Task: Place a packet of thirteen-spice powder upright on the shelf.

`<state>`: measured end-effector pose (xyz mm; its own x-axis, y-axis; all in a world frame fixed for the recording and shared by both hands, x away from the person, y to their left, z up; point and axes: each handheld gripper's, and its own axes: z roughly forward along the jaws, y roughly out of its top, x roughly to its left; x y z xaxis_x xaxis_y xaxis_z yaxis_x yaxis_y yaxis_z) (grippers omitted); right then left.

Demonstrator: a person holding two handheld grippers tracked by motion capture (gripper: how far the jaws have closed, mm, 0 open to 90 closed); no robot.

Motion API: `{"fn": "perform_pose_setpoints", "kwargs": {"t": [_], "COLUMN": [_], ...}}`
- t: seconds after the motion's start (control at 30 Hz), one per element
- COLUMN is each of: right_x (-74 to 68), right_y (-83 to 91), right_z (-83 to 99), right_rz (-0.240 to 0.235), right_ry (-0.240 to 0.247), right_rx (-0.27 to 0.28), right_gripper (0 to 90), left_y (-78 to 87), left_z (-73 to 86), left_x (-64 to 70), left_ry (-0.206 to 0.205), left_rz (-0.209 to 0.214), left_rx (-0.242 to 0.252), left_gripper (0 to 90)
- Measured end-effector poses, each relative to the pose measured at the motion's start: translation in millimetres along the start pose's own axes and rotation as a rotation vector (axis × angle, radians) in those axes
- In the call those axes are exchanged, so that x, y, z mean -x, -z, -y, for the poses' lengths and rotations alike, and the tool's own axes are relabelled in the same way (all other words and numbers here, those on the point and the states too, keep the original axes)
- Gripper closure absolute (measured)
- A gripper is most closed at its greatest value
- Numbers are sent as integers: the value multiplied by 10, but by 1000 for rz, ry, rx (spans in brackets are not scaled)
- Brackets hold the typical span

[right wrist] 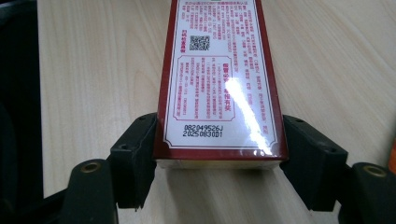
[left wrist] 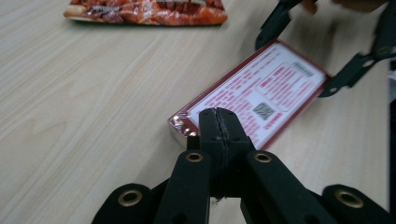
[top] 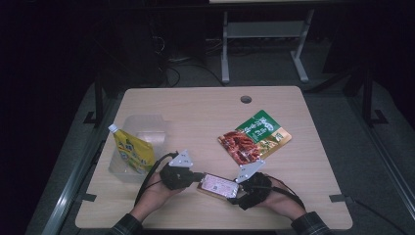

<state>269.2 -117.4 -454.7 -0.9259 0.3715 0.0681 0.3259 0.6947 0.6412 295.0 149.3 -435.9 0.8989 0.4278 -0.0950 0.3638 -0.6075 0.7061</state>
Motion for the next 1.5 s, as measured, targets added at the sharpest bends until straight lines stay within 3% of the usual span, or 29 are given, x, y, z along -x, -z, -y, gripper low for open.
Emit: {"fn": "perform_pose_setpoints", "kwargs": {"t": [0.37, 0.53, 0.87, 1.07, 1.2, 1.5], "right_x": [-21, -43, -59, -45, -36, 7], "right_y": [116, 208, 288, 279, 262, 221], "right_z": [-16, -87, -385, -563, -681, -874], "right_rz": [6, 15, 21, 9, 0, -10], "right_ry": [17, 29, 71, 94, 106, 100], "right_rx": [31, 69, 153, 180, 185, 205], "right_gripper": [320, 320, 322, 322, 322, 321], "left_y": [-82, -87, -96, -102, -106, -184], "left_z": [19, 29, 59, 75, 89, 98], "left_x": [-17, -8, -20, -28, -44, 2], "left_ry": [-17, 2, 32, 25, 42, 54], "left_rz": [6, 9, -6, -6, 3, 31], "left_rx": [-29, -29, -21, -39, -35, -42], "left_gripper": [896, 897, 897, 897, 897, 897]}}
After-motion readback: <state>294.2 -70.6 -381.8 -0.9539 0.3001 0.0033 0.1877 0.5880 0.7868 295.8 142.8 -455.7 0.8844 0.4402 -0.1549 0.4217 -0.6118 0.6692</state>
